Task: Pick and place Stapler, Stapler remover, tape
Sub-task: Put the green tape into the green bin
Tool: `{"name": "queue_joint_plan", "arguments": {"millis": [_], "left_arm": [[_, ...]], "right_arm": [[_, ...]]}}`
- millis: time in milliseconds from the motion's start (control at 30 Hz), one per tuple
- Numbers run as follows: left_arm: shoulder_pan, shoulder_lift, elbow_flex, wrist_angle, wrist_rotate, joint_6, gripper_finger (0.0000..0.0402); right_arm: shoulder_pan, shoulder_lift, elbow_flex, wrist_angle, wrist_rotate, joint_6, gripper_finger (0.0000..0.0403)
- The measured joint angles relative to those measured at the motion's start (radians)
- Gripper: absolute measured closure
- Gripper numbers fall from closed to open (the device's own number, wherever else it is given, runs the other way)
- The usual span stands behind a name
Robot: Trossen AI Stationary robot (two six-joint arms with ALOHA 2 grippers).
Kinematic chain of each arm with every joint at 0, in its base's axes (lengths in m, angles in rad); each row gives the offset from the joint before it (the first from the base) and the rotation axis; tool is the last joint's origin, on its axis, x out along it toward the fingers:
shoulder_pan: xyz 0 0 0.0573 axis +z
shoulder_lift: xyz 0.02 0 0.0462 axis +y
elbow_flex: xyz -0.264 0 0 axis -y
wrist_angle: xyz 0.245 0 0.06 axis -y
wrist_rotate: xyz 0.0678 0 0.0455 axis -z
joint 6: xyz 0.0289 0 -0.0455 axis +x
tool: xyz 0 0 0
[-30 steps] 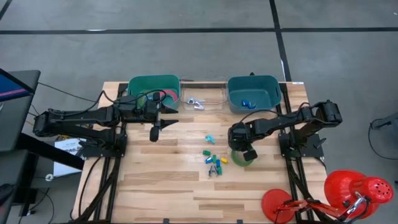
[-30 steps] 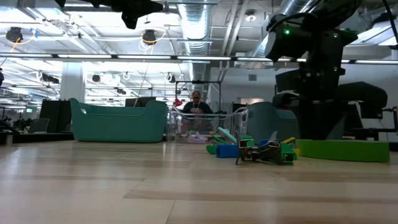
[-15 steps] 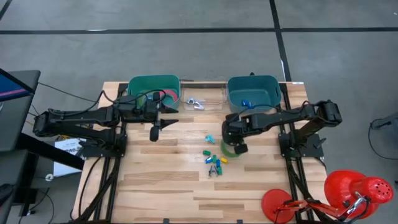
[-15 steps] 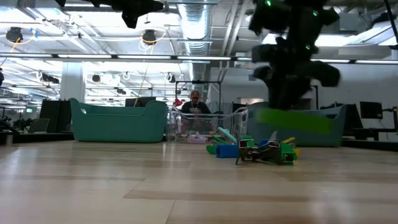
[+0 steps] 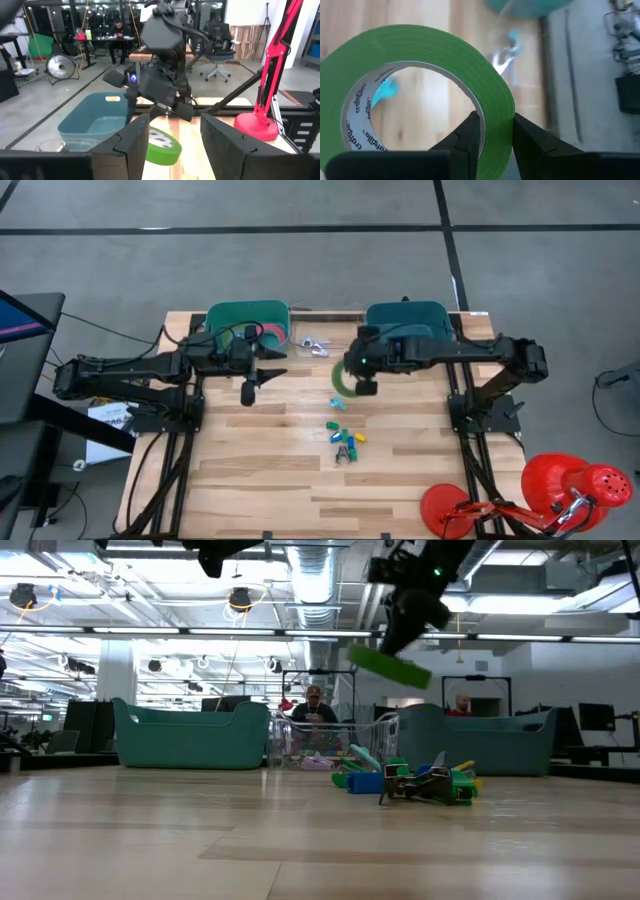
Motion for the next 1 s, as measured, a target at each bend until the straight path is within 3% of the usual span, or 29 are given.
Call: {"name": "queue_joint_plan", "arguments": {"millis": [333, 667, 1000], "left_arm": [[0.0, 0.0, 0.0, 0.082, 0.014, -0.003, 0.0234], [0.0, 0.0, 0.0, 0.199, 0.015, -0.003, 0.0234], [-0.001, 0.007, 0.0, 0.366, 0.094, -0.064, 0.0232]], "right_arm": [[-0.045, 0.0, 0.231, -0.001, -0.015, -0.004, 0.0323], [-0.056, 0.0, 0.46, 0.041, -0.128, -0.004, 0.0324], [-0.052, 0.0, 0.552, 0.155, -0.221, 0.061, 0.0325]]}}
